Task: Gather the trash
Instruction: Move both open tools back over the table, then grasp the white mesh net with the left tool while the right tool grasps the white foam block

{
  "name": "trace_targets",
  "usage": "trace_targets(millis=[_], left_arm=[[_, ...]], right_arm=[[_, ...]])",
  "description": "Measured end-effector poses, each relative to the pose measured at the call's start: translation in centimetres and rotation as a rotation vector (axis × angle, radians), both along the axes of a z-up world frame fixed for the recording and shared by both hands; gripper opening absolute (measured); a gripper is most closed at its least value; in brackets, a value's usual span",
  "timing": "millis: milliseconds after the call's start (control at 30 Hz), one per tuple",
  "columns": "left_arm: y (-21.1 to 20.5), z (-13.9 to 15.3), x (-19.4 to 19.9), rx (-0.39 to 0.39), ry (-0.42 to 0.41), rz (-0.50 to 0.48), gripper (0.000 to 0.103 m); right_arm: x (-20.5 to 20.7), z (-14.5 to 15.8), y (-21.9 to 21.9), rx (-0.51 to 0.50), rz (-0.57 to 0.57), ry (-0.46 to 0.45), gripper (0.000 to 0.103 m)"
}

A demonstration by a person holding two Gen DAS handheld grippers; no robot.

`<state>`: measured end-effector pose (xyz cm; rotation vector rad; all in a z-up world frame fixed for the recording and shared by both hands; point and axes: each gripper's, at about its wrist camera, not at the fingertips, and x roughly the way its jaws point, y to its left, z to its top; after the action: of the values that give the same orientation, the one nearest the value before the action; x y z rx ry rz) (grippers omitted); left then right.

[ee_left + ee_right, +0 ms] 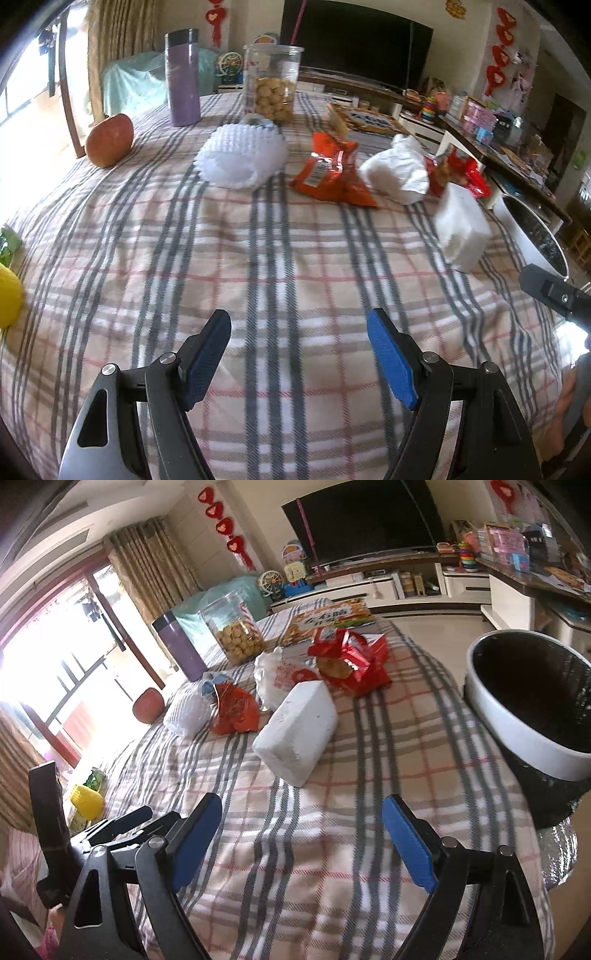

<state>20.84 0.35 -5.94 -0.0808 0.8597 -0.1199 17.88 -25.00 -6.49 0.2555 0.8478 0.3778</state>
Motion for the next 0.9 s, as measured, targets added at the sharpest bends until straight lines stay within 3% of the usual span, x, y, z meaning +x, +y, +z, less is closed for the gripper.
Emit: trace_targets(millis=[300, 500, 800, 900], left_arm=[[1.4, -0.1, 4.5, 0.048, -0.005, 0.041, 0.076], [2.5, 0.0, 8.8, 0.053, -0.016, 0.09, 0.083], [1.9, -0.9, 14.5, 0.039, -0.002, 0.09, 0.084], [1.1, -1.6, 16.0, 0.074, 0.006, 0.097, 0.084]], right_arm=[[2.1, -0.8, 2.2, -0.003, 0.001, 0.011, 0.09], [3.7, -1.3, 3.6, -0.016, -0.018, 0.017, 0.09], [5.6, -1.8, 4.9, -0.03, -0.026, 0.035, 0.089], [6.1, -2.2, 4.9, -0.031, -0.029, 0.044, 0.089]])
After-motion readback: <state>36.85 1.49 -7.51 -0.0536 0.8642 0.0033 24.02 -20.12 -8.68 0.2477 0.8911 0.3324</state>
